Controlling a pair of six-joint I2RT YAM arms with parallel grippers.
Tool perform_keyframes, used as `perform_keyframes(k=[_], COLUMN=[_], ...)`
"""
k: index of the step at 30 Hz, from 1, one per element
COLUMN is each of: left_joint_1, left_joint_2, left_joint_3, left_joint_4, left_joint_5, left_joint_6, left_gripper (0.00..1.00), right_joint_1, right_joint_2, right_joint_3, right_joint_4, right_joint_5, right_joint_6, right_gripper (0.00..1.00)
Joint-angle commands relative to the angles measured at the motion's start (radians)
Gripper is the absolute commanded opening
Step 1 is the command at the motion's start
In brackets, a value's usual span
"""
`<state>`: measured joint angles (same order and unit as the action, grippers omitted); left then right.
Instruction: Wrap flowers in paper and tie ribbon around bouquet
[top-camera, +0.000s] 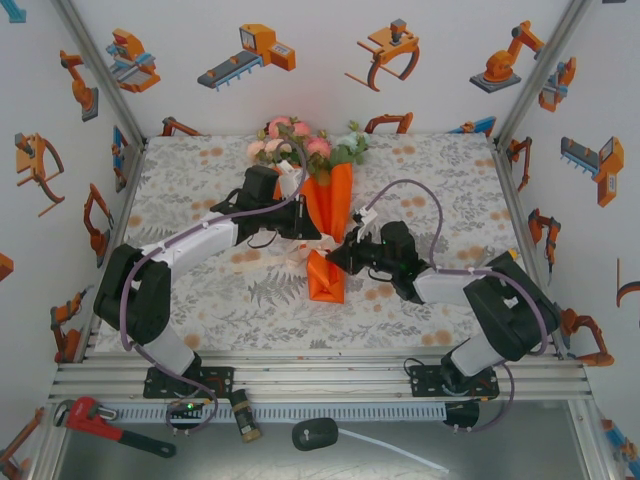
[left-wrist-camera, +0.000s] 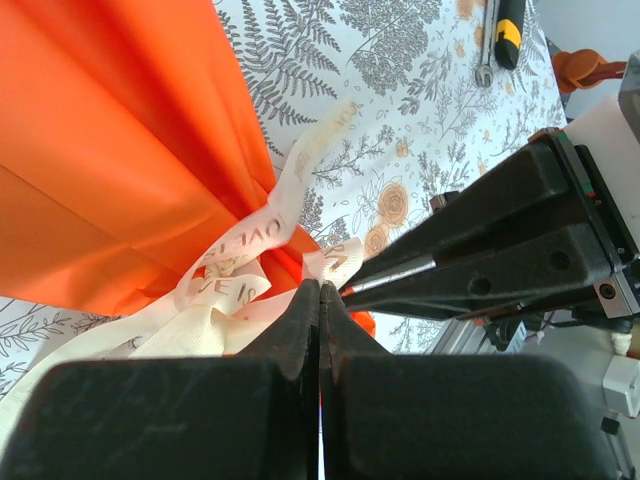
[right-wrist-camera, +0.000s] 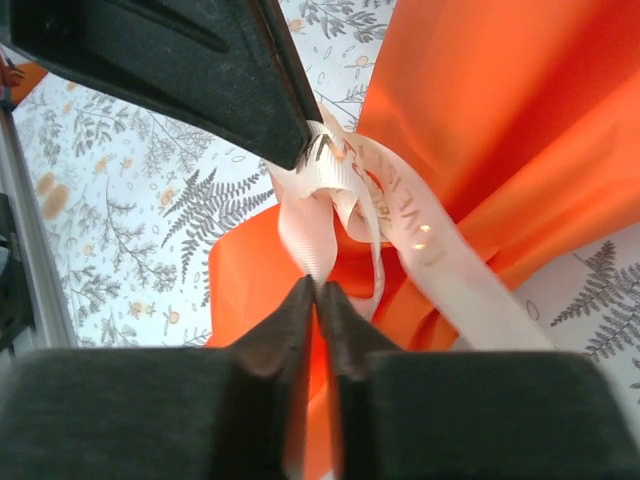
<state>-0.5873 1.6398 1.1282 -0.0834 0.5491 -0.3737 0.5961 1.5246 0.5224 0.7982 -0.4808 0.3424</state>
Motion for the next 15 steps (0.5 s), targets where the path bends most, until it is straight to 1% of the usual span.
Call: perform_keyframes(k=[1,6,9,11,13,15], left_joint_1=[0.007,0.009,0.010,0.010,0.009,0.009], left_joint_2=[-0.018,-0.014,-0.014,-0.012,-0.014,-0.014], left_joint_3=[0.004,0.009,0.009,0.008,0.005,0.005], left_joint_4=[0.010,0.019,0.007,0.006,0.019,0.028], left_joint_5=[0.000,0.010,-0.007,-0.010,-0.007,-0.002], left_joint_6=[-0.015,-0.051,-0.065,-0.075,-0.097,-0.113], left_gripper=[0.00,0.00,0.00,0.00,0.00,0.00], right_joint_1=[-0.008,-0.007,-0.008,-0.007,-0.008,-0.007], right_joint_2=[-0.016,-0.006,0.002,0.023,0.061,0.107], right_joint_3=[0.003,0.061,0.088,0.106,0.125,0.126], right_joint_4=[0.021,0.042,0.077,0.103,0.127,0.189], right_joint_5=[-0.015,0.017,0.072,0.112,0.120,0.113], right_joint_6=[-0.002,0.038,0.046,0.049,0.054,0.070], right_gripper=[0.00,0.00,0.00,0.00,0.00,0.00])
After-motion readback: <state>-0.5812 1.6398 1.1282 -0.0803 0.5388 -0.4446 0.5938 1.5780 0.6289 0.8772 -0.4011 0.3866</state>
